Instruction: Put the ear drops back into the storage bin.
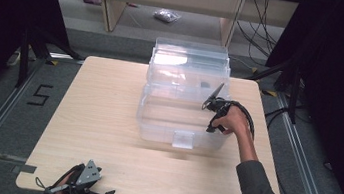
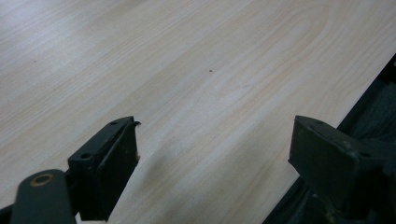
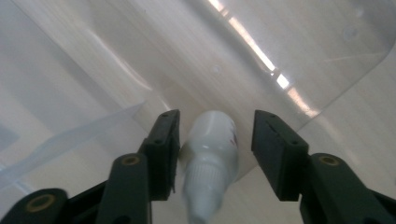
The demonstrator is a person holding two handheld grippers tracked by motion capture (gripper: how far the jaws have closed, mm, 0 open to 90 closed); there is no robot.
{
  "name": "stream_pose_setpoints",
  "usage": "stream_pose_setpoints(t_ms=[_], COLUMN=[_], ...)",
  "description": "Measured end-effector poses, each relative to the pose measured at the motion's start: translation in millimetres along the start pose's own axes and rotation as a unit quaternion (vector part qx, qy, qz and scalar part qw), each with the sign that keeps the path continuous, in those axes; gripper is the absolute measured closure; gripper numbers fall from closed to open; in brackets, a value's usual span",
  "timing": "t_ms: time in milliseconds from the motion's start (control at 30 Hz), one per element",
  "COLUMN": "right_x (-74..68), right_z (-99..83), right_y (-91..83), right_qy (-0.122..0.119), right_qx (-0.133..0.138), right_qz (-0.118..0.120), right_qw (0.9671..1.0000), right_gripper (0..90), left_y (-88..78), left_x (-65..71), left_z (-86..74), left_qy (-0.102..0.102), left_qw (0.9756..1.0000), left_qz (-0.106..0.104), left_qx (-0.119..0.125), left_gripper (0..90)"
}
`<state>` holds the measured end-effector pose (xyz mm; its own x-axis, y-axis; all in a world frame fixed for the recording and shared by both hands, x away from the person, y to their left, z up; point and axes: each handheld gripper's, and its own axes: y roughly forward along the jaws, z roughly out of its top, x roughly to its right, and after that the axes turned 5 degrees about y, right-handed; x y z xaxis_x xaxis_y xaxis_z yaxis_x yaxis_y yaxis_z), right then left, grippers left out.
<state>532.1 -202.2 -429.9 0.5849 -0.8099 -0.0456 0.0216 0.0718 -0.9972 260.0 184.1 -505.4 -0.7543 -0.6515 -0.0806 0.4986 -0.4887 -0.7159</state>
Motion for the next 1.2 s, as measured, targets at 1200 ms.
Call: stream_pose_setpoints(t_ms=[1200], right_x=[-19.2], right_z=[-28.9], right_y=[-62.7], right_qy=[-0.028], right_qx=[0.132], right_qz=[-0.001], right_qw=[0.9908], right_gripper=[28.5], left_y=[0.1], left_x=[-0.9], left_z=[-0.5], left_qy=[0.004], left_qw=[1.0000], left_qz=[0.001], left_qx=[-0.006], left_gripper=[14.9])
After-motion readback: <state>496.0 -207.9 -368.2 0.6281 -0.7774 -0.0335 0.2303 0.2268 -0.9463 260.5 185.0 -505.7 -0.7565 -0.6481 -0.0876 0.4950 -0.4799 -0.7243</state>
